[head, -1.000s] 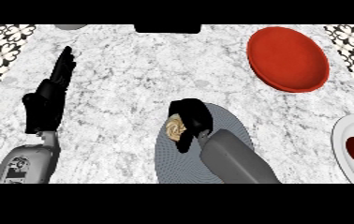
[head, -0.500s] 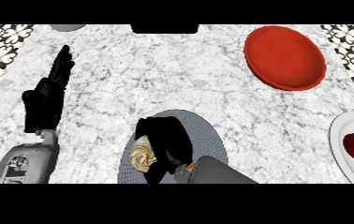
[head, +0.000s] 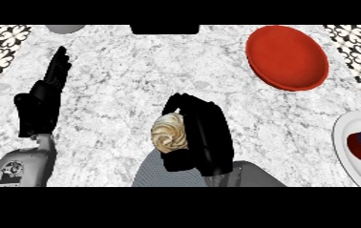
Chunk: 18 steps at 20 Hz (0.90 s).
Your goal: Pick the cupcake from the placemat and place it in the bowl
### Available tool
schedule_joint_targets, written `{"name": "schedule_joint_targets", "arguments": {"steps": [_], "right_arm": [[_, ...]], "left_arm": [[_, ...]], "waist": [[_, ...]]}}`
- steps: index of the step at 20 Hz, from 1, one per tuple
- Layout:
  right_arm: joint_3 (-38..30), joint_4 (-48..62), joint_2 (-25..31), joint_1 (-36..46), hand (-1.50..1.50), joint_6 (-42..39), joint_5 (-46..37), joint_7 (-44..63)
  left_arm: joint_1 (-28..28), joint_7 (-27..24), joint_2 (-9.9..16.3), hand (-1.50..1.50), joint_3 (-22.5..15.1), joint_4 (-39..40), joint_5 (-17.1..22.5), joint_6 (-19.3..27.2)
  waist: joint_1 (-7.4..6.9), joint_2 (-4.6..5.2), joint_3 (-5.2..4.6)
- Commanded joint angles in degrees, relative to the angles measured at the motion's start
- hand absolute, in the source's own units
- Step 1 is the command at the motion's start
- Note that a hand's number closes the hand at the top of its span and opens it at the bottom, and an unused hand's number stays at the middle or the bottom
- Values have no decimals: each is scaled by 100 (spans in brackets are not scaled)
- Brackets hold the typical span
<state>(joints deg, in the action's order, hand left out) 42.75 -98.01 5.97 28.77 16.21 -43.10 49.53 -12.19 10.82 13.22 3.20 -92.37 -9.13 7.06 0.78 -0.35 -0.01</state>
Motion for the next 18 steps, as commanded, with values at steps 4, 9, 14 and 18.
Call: {"name": "schedule_joint_targets", "arguments": {"steps": [4,9,14,18], "right_arm": [[-1095,-645,644,-538,150,9,-33,-265],[-2137,334,780,-656,150,670,612,-1676],[-3297,1417,1177,-38,150,516,1253,-2644],[-3858,2619,1302,249,150,808,1469,-3699]], "left_arm": [[180,176,-55,0,-94,-377,-126,-12],[88,65,20,0,11,-207,44,-242],[159,-178,-137,0,-33,-104,-144,-39],[-255,-119,-54,0,136,202,-6,-146]], "waist": [[-61,20,3],[-92,44,5],[-121,54,4],[-141,85,6]]}}
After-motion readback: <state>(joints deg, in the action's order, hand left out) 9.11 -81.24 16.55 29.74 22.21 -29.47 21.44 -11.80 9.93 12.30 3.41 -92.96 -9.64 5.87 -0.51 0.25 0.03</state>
